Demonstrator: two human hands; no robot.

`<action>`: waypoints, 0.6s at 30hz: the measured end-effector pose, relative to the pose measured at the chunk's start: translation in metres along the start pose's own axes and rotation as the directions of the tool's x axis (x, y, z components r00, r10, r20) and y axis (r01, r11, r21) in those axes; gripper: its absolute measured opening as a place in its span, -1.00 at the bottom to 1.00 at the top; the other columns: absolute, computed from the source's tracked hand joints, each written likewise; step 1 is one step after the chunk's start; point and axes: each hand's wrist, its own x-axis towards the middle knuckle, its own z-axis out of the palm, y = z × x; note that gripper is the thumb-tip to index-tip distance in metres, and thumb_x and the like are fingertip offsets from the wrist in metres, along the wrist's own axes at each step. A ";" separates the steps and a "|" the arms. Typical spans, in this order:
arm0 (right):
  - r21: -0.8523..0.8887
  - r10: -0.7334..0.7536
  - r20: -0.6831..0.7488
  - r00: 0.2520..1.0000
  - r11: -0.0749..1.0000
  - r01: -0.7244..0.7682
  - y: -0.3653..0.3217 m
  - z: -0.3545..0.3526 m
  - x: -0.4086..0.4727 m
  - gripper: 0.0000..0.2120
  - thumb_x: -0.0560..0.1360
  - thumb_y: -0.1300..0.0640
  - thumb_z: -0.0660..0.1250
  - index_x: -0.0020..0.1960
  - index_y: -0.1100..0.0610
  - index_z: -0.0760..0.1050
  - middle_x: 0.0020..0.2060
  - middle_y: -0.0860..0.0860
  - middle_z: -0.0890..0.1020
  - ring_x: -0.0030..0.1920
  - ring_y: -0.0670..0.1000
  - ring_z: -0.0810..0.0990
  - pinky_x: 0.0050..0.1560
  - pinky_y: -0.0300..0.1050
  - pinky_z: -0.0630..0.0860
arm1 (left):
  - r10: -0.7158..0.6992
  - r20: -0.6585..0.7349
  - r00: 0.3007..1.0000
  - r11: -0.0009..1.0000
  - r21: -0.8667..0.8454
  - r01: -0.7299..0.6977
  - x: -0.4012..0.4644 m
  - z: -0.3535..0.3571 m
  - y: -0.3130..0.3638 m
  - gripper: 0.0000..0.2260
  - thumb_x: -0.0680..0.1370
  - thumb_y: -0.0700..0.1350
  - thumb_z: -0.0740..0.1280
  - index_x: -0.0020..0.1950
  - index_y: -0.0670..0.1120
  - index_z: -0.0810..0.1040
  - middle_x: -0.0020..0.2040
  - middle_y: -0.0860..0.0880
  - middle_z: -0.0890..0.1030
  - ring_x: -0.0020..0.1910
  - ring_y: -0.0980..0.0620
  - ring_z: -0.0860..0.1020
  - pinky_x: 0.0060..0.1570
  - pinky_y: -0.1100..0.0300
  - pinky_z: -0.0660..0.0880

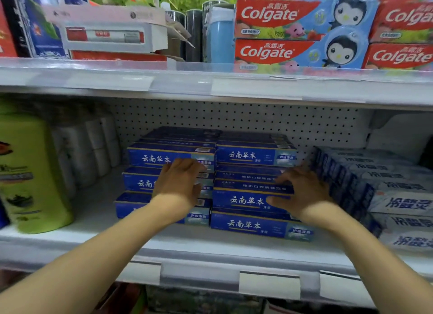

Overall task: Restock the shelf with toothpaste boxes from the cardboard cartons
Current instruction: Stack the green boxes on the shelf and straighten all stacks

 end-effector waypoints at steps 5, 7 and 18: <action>-0.034 0.093 -0.028 0.995 0.995 -0.094 -0.005 0.008 0.000 -0.53 0.34 -0.34 0.33 0.10 -0.08 0.38 0.29 -0.04 0.35 0.35 0.09 0.23 0.33 0.03 0.14 | 0.006 0.033 0.999 1.000 -0.029 -0.005 -0.002 -0.002 -0.002 -0.63 0.58 -0.04 0.24 0.38 0.04 0.34 0.40 0.04 0.33 0.39 -0.01 0.23 0.38 0.09 0.17; -0.053 0.106 -0.045 0.993 0.993 -0.108 -0.008 0.010 0.000 -0.49 0.33 -0.36 0.32 0.12 -0.06 0.37 0.27 -0.03 0.35 0.34 0.09 0.23 0.30 0.02 0.13 | 0.015 0.031 0.999 0.998 -0.068 -0.013 -0.002 -0.002 -0.004 -0.64 0.57 -0.04 0.25 0.37 0.03 0.35 0.38 0.04 0.34 0.37 -0.01 0.24 0.38 0.08 0.18; -0.156 -0.047 -0.056 0.997 0.987 0.037 -0.007 0.006 0.000 -0.55 0.38 -0.34 0.28 0.08 -0.05 0.37 -0.01 -0.11 0.42 0.17 -0.02 0.41 0.21 -0.11 0.10 | 0.004 -0.044 0.999 0.994 -0.107 -0.009 0.007 -0.006 -0.005 -0.62 0.55 -0.06 0.29 0.36 0.02 0.34 0.36 0.04 0.35 0.36 0.01 0.25 0.33 0.13 0.17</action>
